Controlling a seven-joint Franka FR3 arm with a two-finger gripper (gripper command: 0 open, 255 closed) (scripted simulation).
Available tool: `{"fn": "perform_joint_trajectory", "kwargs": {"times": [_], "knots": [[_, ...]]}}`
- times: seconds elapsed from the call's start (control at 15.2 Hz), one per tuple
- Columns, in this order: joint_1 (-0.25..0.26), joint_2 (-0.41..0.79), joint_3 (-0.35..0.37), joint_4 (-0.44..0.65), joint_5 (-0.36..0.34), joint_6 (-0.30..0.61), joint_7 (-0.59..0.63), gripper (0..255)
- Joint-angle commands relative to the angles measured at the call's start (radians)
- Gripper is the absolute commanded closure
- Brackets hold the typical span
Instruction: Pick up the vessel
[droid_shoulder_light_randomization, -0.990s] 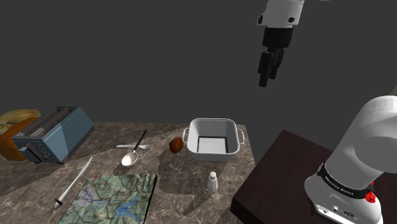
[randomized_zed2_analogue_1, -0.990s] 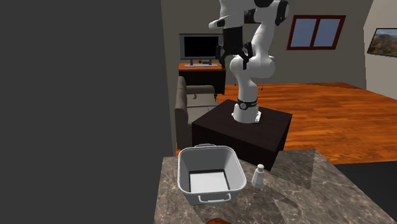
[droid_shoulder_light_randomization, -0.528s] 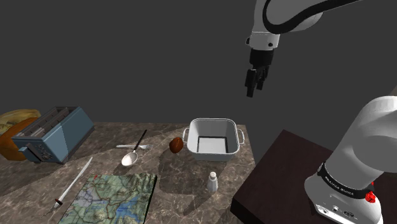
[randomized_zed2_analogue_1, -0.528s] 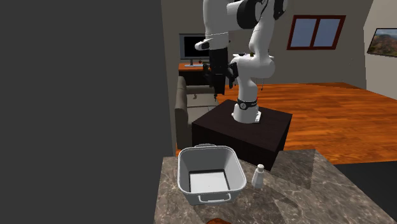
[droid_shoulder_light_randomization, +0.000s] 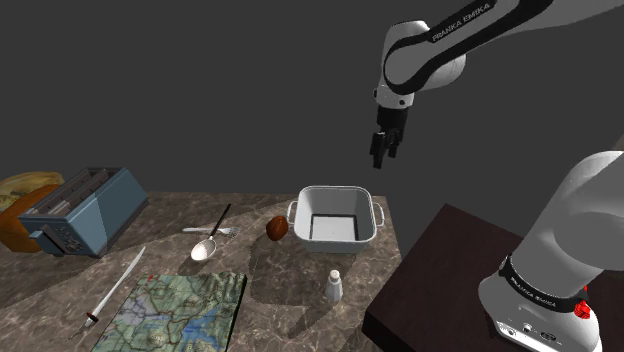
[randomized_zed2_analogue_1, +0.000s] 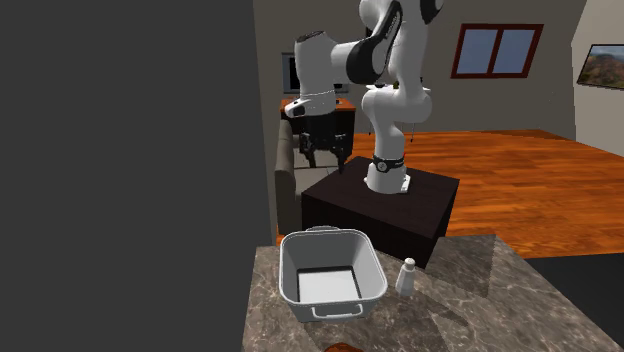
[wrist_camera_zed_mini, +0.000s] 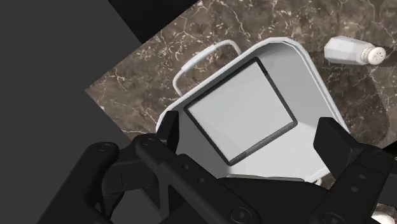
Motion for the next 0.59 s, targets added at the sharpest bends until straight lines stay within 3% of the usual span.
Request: {"fn": "perform_joint_trajectory", "kwargs": {"times": [0.0,0.53], "knots": [[-0.003,0.081,-0.014,0.021,0.009,0.059,-0.026,0],[-0.02,0.407,-0.047,0.148,0.091,0.24,-0.141,0]]}}
